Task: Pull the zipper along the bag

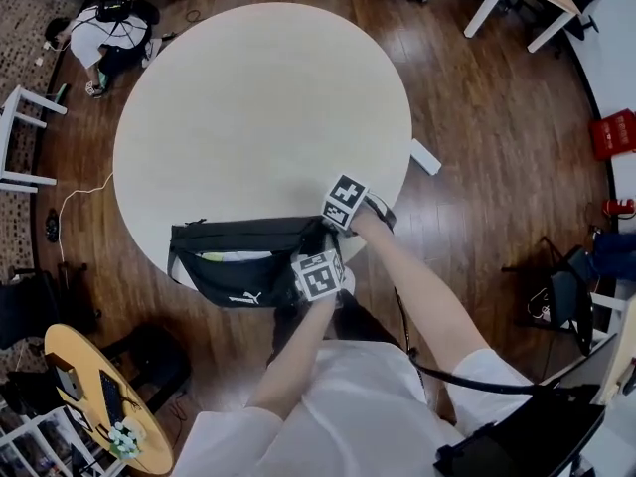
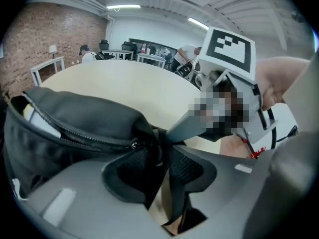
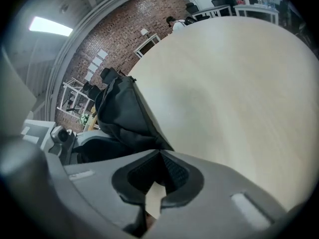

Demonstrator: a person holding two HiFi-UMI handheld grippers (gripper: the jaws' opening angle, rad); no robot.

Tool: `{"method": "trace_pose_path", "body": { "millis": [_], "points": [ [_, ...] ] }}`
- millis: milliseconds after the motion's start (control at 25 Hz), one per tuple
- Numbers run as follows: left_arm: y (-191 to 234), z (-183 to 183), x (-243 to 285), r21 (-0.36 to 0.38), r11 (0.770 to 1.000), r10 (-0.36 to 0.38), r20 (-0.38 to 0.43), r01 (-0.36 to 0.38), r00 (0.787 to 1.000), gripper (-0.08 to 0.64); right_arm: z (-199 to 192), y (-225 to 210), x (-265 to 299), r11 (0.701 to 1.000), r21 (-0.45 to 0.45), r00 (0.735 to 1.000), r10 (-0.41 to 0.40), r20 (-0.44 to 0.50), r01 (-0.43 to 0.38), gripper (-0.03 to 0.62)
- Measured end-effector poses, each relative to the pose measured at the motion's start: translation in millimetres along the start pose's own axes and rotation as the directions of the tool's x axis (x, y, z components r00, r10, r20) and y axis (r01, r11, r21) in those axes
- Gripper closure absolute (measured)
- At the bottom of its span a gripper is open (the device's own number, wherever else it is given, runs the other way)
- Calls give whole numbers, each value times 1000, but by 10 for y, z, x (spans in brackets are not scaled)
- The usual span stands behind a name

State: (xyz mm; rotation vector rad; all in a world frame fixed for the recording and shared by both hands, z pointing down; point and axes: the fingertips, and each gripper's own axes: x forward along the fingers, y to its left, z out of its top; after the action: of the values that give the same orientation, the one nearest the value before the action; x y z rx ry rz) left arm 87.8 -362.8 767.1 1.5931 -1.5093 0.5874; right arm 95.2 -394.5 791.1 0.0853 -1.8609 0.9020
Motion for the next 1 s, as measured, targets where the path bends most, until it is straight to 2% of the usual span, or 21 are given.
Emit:
{"method": "trace_pose_path", "body": {
  "millis": [40, 120, 280, 520, 560, 800, 1000],
  "points": [
    [51, 9, -4, -2, 1000, 16, 3, -16, 1000, 419, 1, 4, 0, 1000, 0, 1000, -4, 0, 4, 601],
    [62, 2, -18, 35, 999, 9, -2, -9, 1000, 439, -5, 6, -8, 1000, 3, 1000, -8, -2, 8, 601],
    [-17, -66, 21, 174, 984, -34, -24, 38, 999, 502, -24, -7, -18, 1000, 19, 1000, -1, -9, 2, 601],
    [-121, 5, -88, 236, 963, -120, -54, 130, 991, 516, -28, -37, -33, 999, 39, 999, -23, -31, 24, 601],
    [-152, -7, -111, 250, 957, -137, -59, 148, 989, 536, -29, -40, -34, 999, 41, 999, -32, -36, 33, 601],
    [-327, -212, -378, 321, 907, -254, -102, 273, 962, 538, -33, -44, -6, 994, 63, 996, -82, -42, 84, 601],
    [-244, -97, -738, 351, 873, -330, -86, 339, 940, 538, -42, -60, -17, 987, 74, 989, -138, -55, 142, 601]
  ]
}}
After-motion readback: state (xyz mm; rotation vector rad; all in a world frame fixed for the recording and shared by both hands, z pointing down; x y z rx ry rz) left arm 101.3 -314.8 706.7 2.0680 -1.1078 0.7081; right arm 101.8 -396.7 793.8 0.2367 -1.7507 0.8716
